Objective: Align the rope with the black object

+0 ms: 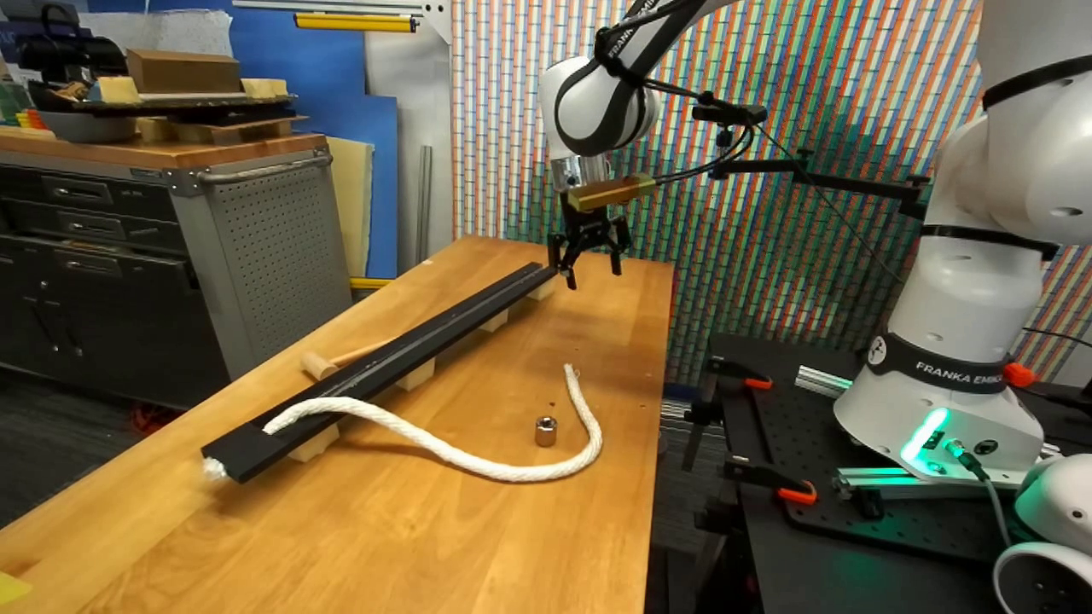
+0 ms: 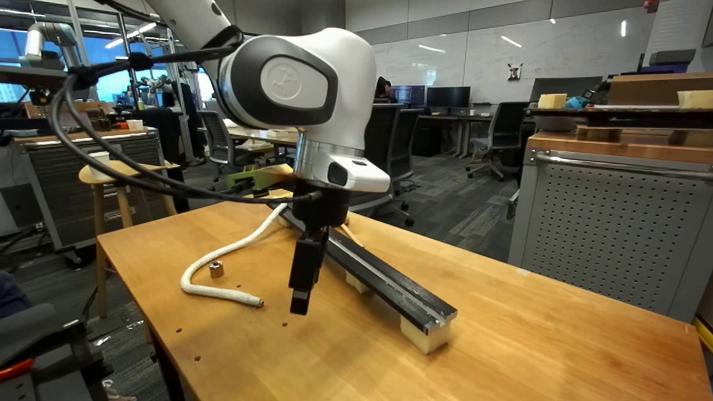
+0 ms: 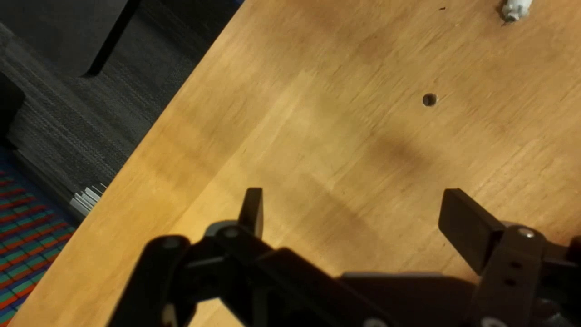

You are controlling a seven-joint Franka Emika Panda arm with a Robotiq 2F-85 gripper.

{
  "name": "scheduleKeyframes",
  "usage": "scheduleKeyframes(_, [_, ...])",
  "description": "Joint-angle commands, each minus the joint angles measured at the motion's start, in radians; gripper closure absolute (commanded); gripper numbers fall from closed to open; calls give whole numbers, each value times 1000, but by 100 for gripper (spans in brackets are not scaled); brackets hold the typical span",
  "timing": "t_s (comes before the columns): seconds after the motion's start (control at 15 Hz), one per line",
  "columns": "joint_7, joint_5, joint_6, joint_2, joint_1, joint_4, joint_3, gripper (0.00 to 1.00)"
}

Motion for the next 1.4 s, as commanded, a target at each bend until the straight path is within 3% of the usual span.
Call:
scheduleKeyframes(0.0, [64, 9, 52, 0, 32, -49, 16, 0])
scheduleKeyframes(0.27, [79, 59, 67, 11, 50, -77, 50, 0])
scheduleKeyframes(0.8, [73, 291, 61, 38, 54, -86, 117, 0])
scheduleKeyframes(1.33, [92, 431, 80, 97, 85, -80, 164, 0])
